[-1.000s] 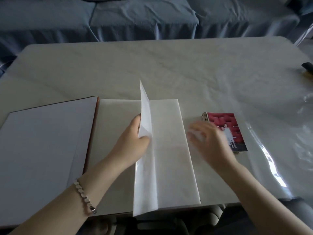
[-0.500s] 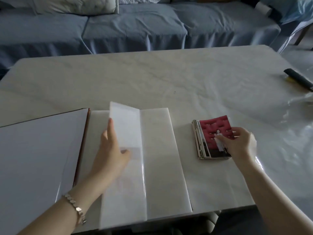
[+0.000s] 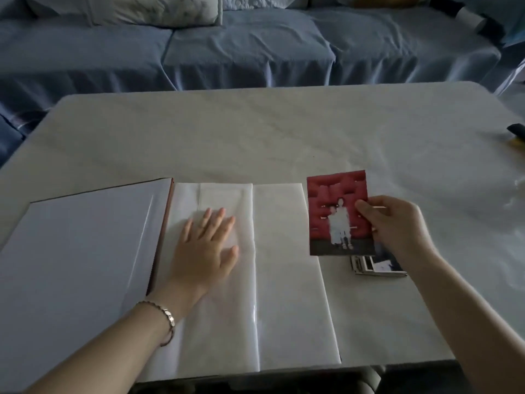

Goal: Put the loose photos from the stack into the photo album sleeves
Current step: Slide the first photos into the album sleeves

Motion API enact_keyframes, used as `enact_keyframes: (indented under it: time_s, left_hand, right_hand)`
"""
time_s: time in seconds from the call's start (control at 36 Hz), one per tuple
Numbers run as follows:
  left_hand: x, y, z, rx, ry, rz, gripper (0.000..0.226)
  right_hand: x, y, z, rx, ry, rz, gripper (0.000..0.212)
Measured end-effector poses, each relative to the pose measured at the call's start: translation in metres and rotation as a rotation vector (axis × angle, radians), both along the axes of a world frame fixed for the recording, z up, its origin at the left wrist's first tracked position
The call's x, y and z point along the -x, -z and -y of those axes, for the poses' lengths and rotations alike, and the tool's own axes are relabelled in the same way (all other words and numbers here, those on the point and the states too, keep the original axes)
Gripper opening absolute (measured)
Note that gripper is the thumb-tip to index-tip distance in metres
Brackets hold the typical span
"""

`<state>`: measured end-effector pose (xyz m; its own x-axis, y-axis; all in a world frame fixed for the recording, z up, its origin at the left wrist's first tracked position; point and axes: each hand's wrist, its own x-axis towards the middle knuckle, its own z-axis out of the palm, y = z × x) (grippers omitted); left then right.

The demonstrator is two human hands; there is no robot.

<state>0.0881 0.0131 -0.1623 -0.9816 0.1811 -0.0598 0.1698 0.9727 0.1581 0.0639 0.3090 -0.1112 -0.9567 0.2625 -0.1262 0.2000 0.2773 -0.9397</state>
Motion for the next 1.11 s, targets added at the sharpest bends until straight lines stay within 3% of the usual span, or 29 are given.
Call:
enact_keyframes:
  time_s: [0.22,0.36,0.5,0.61,1.11]
  left_hand:
    - [-0.001,0.011,0.003,0.011,-0.01,-0.042,0.081]
    - [0.0,0.015,0.005,-0.032,-0.024,-0.058,0.068]
    - [-0.002,0.013,0.003,-0.087,-0.022,-0.089,0.075]
    - [-0.001,0.016,0.003,-0.089,-0.04,-0.092,0.062]
    - [-0.001,0.018,0.003,-0.103,-0.047,-0.101,0.063]
  right_hand:
    - [0.016,0.011,0.073,0.158,-0.049,-0.015,0.012]
    - [0.024,0.022,0.094,0.011,0.018,-0.048,0.023]
    - [0.026,0.026,0.101,-0.15,0.0,-0.093,0.027]
    - [0.027,0.024,0.102,-0.232,-0.025,-0.11,0.023]
    - [0.02,0.021,0.1,-0.23,-0.058,-0.143,0.026]
